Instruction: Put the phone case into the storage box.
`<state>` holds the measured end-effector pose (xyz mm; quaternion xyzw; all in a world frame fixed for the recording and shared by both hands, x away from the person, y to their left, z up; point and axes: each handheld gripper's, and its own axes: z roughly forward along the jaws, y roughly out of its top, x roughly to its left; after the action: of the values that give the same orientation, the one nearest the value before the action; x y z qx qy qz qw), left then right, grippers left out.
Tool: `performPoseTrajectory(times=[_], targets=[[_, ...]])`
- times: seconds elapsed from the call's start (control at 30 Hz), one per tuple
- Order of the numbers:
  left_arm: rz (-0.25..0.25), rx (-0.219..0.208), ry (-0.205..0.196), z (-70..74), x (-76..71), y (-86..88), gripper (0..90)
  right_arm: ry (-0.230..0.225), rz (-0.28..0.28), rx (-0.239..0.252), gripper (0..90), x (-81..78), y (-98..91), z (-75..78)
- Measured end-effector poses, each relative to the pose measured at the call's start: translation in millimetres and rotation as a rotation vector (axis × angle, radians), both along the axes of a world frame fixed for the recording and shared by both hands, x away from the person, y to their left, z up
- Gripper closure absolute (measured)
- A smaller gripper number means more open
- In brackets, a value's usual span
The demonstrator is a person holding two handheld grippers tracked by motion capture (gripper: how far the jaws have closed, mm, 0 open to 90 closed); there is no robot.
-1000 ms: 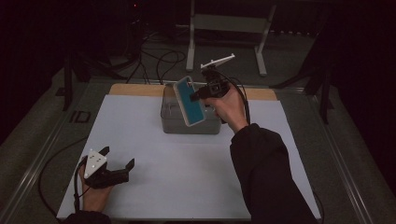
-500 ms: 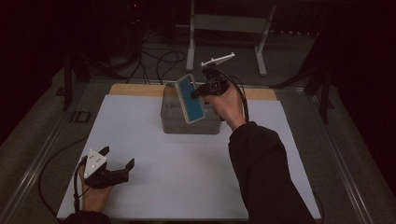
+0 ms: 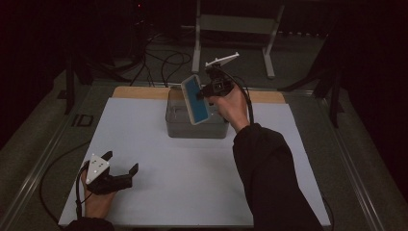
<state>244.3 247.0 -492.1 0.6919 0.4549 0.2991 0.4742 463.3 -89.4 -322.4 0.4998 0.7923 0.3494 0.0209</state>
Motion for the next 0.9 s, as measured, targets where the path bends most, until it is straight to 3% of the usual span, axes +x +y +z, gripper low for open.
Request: performPoseTrajectory(times=[0.5, 0.9], targets=[[0.003, -0.006, -0.002, 0.8, -0.5, 1.2, 0.1, 0.004, -0.052, -0.009, 81.9, 8.2, 3.9, -7.0], [0.004, -0.009, -0.005, 0.7, -0.7, 1.8, 0.1, 0.0, -0.078, -0.045, 81.9, 14.1, 10.1, -15.4]])
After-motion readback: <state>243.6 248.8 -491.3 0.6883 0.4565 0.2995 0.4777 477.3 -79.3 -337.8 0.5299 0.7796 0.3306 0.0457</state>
